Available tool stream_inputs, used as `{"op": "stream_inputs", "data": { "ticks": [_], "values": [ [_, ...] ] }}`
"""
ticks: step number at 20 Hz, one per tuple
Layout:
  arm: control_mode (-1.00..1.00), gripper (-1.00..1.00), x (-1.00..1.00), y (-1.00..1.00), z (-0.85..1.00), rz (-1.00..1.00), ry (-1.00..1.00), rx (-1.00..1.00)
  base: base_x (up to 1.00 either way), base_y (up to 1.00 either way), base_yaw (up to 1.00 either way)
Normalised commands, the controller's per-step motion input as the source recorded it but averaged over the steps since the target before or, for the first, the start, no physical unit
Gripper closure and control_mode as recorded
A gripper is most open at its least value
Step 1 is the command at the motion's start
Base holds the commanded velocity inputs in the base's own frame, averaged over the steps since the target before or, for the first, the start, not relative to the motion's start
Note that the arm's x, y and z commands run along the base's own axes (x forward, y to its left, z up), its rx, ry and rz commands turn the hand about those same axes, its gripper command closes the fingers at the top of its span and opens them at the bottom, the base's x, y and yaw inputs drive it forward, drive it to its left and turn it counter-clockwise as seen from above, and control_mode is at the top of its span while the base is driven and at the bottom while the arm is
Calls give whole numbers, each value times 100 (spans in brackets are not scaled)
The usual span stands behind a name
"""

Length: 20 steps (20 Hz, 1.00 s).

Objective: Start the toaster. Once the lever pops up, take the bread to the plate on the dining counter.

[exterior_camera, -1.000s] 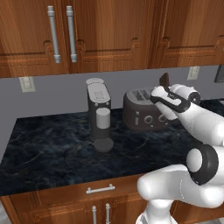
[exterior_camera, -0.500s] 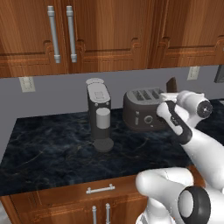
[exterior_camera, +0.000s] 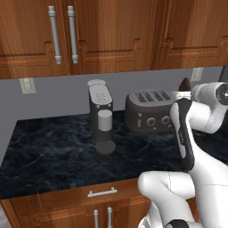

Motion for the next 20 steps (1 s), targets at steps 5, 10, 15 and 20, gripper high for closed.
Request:
{"op": "stream_inputs", "data": {
  "ticks": [5, 10, 15, 20],
  "values": [
    [-100, 100, -80, 8, 23, 0, 28, 0, 0, 0, 0],
    [-100, 100, -76, 24, 0, 0, 26, 0, 0, 0, 0],
    [-100, 100, -48, 40, 0, 4, 8, 0, 0, 0, 0],
    [-100, 100, -27, 42, 0, 10, 0, 0, 0, 0, 0]
  ]
}}
